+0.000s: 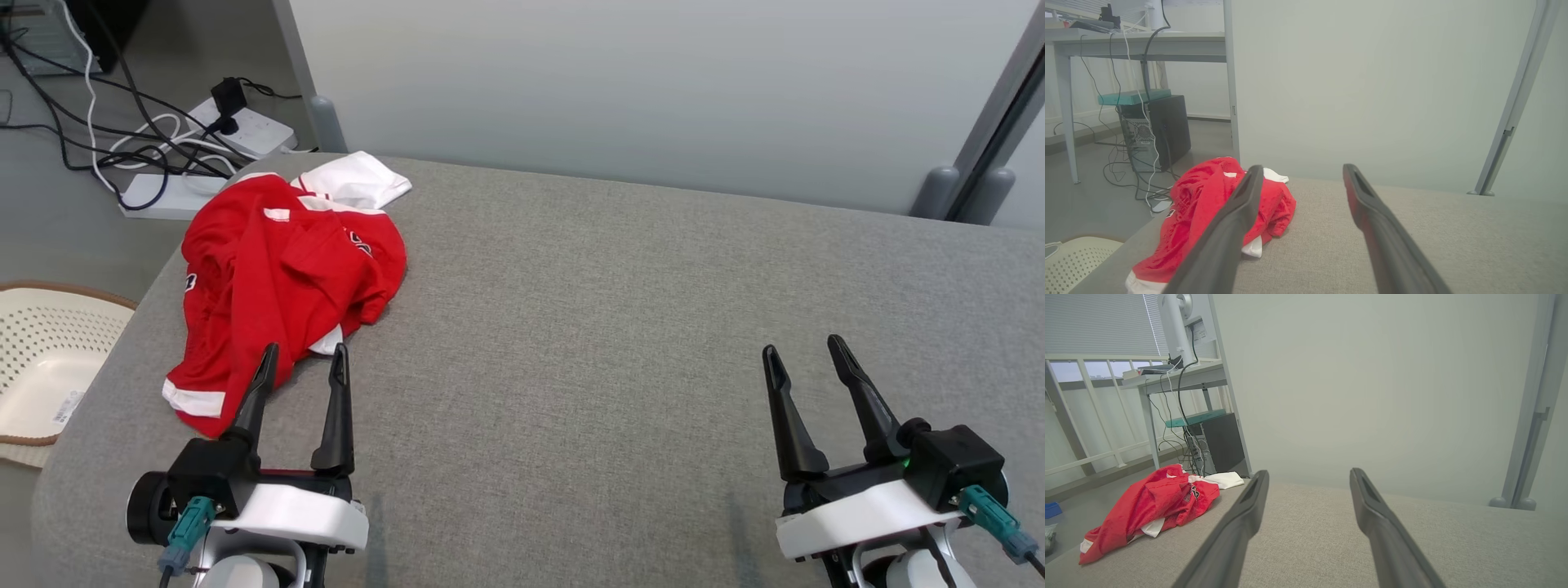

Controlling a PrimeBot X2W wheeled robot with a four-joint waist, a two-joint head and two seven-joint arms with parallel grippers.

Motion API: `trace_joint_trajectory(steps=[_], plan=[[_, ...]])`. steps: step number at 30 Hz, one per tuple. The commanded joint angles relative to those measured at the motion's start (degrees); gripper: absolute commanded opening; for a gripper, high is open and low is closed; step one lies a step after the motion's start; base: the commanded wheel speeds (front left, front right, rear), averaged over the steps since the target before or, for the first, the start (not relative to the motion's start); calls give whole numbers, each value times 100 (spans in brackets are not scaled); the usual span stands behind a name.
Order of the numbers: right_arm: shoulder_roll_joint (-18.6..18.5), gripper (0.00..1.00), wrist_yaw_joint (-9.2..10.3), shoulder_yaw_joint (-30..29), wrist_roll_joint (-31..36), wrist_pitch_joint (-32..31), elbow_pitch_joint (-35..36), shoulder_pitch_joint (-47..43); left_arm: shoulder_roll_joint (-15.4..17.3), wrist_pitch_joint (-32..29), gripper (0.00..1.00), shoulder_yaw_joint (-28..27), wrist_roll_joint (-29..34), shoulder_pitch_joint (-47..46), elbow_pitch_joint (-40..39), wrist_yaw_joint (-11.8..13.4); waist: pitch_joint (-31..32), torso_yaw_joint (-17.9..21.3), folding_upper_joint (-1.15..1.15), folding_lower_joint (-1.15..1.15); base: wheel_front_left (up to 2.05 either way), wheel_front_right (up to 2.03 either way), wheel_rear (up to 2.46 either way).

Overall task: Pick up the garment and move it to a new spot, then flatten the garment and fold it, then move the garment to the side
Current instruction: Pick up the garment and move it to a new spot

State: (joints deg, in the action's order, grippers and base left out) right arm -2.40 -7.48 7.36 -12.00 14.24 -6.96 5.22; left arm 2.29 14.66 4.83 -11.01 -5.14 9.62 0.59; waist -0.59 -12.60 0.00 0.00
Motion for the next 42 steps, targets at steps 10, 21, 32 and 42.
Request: trace_joint_trajectory(steps=[10,21,32,42], plan=[[-48,100,-1,216,-35,76,167,119,59,34,100,-211,7,-234,-218,35,-3,-404,0,0,0,0,0],[-48,100,-1,260,-53,76,195,87,59,34,100,-237,-24,-220,-195,127,25,-713,0,0,0,0,0],[-48,100,-1,258,-55,76,191,87,59,34,100,-256,-66,-210,-158,147,16,-876,0,0,0,0,0],[-49,100,-1,287,-32,76,206,128,59,34,100,-277,-95,-226,-180,226,-107,-855,0,0,0,0,0]])
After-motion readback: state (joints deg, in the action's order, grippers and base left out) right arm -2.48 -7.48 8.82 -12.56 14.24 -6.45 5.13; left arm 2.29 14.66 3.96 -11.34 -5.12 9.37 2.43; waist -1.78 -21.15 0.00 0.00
